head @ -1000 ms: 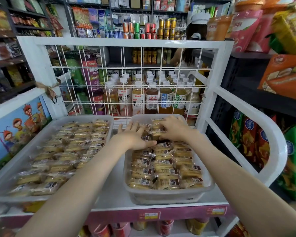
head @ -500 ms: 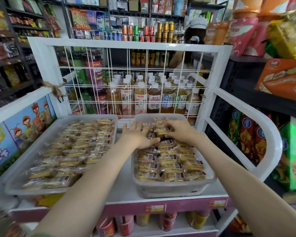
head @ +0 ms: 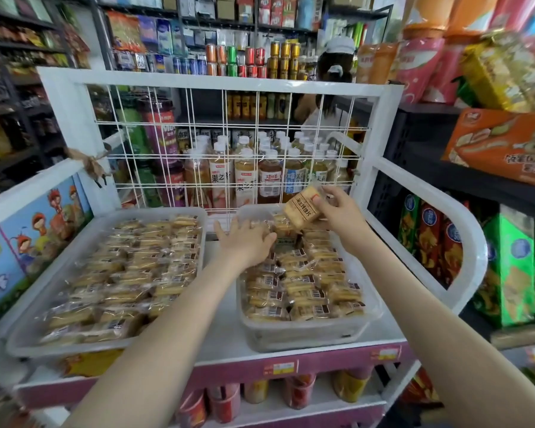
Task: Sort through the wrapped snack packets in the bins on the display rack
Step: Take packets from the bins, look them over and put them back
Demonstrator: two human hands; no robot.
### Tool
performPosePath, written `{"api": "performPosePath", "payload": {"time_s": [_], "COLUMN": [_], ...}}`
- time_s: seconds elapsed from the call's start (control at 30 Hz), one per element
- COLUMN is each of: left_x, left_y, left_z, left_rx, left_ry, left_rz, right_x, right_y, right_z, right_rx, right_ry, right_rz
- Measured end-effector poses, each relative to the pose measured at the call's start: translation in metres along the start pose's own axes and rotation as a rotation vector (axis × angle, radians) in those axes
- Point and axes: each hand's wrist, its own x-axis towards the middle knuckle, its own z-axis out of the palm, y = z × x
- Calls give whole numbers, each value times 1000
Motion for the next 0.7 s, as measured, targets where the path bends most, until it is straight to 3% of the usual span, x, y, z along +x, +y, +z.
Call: {"api": "performPosePath", "payload": {"time_s": [0.17,0.33,0.7], "left_x": [-36,-76,-186], "left_y": [19,11,19], "left_z": [-20,-15,14], "left_rx": [-802,-985,-1472], "left_ry": [280,330,290], "left_rz": [151,136,105], "right_x": [-50,-113,-208], "right_y": [-11,-17,9], "right_z": [10,13,-8], "right_rx": [227,338,-92], "right_ry": [-36,-29,175], "right_rz": [-10,-87,-209]}}
